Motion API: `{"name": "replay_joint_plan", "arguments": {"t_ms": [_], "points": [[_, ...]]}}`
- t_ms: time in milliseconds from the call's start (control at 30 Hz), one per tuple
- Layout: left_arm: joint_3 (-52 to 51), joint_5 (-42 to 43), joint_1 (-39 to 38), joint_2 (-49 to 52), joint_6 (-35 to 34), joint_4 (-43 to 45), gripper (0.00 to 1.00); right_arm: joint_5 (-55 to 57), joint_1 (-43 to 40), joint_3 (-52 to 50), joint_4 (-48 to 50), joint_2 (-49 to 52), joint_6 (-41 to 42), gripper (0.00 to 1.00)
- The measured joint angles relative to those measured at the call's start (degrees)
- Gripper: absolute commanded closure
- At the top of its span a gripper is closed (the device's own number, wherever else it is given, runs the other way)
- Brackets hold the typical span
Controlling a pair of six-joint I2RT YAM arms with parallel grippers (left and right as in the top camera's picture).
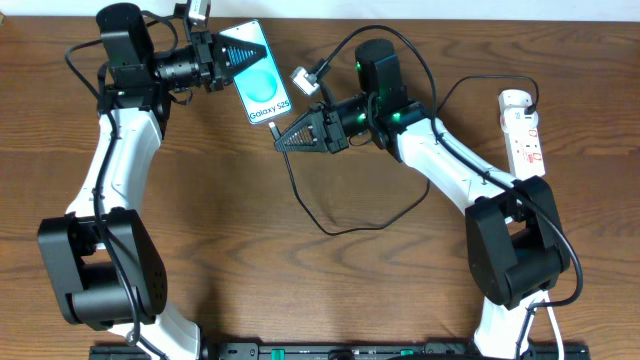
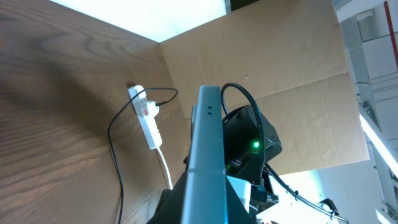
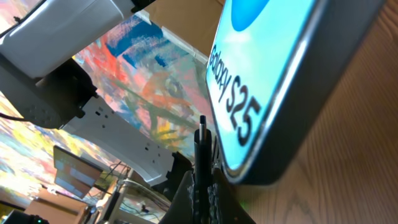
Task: Plug charger to phone and switch on socket
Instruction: 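Align the connector with the phone's bottom port using the right gripper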
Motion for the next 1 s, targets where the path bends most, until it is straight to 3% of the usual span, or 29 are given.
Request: {"name": "replay_joint_plan", "arguments": {"t_ms": [1000], "points": [[0.0,0.94,0.0,0.0,-0.02,0.0,0.93,0.55,-0.68,0.0,0.0,0.0,0.59,0.99]]}}
